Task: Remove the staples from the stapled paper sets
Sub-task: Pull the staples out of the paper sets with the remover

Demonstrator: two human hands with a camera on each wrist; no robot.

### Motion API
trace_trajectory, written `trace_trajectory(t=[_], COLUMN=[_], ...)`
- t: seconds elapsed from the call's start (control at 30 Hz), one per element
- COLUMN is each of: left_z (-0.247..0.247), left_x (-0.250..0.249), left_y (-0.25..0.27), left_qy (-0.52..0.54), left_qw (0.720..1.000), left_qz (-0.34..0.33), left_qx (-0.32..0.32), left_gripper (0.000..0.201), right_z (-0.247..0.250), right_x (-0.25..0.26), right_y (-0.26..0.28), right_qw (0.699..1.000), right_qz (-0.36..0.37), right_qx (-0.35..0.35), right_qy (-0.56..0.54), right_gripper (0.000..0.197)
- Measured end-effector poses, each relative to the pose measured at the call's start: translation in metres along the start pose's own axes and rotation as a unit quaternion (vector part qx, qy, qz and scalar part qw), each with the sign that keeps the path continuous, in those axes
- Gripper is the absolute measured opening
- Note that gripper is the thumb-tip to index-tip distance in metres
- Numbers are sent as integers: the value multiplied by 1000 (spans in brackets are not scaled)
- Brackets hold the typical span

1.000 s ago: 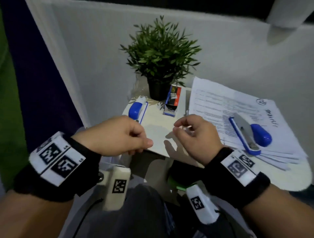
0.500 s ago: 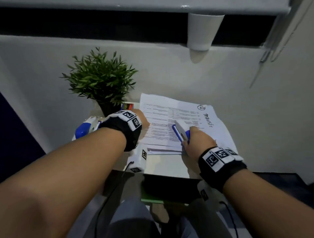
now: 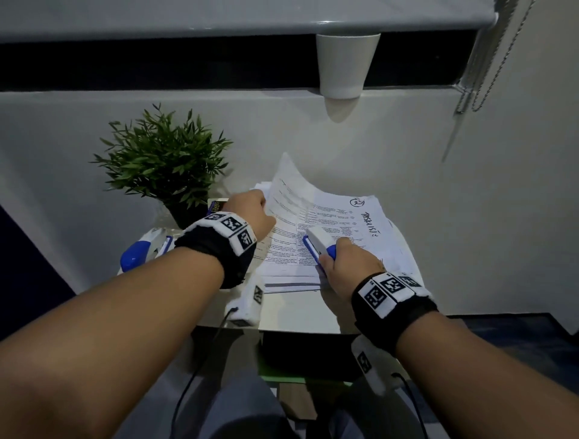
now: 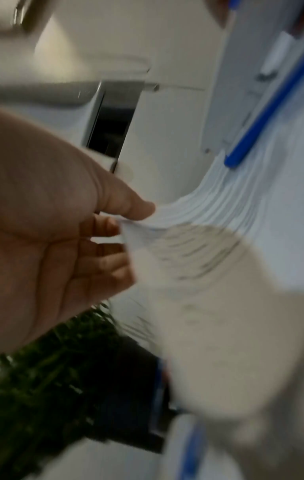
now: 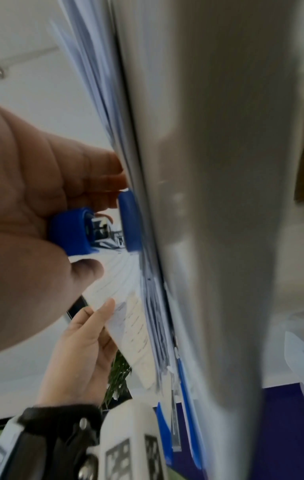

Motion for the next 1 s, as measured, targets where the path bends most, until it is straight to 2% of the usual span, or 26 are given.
trace_trajectory(t=[0.07,0.13,0.27,0.33,0.4,0.43,0.47,0.6,0.73,0.8,1.0], left_z=[1,5,8,2,-7,-12,-18,-33,-34,-33,-35], left_x=[1,0,14,27,39,44,49,66,73,75,81], left_y=[1,3,22,39,57,64,71,81,83,86,93], left_qy=[98,159,289,346,403,425,441,460,500,509,523], left_qw=[994,987,957,938,914,903,894,880,852,846,836], left_qz=[29,32,34,33,36,43,48,76,99,97,103], left_qx=[25,21,-8,4,27,43,60,97,120,127,129], left_gripper=[20,17,22,22,19,24,30,26,28,28,30], right_z=[3,11,34,44,55,60,65,80,78,74,71], right_x=[-3,-10,-33,-41,-42,-43,-44,-56,-64,-64,-59], right_y=[-4,-6,-3,0,5,8,10,12,15,20,27], right_qw=[1000,999,979,941,868,835,815,754,743,724,589], right_qz=[-1,-2,7,-12,-59,-79,-93,-134,-129,-127,-128], right_qx=[5,1,-66,-96,-99,-95,-91,-80,-72,-54,-27], right_qy=[-10,-43,-191,-326,-483,-536,-565,-638,-653,-676,-797], right_gripper=[29,30,31,24,17,15,14,23,23,28,24])
Point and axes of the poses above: each hand's wrist, its own y-axis away from the middle knuckle, its own z-axis out of the back of the hand, x = y × z, the point moved 2 cm from there along -y, towards the middle knuckle, and after that the axes turned 15 degrees about -y, right-handed, at the moved point
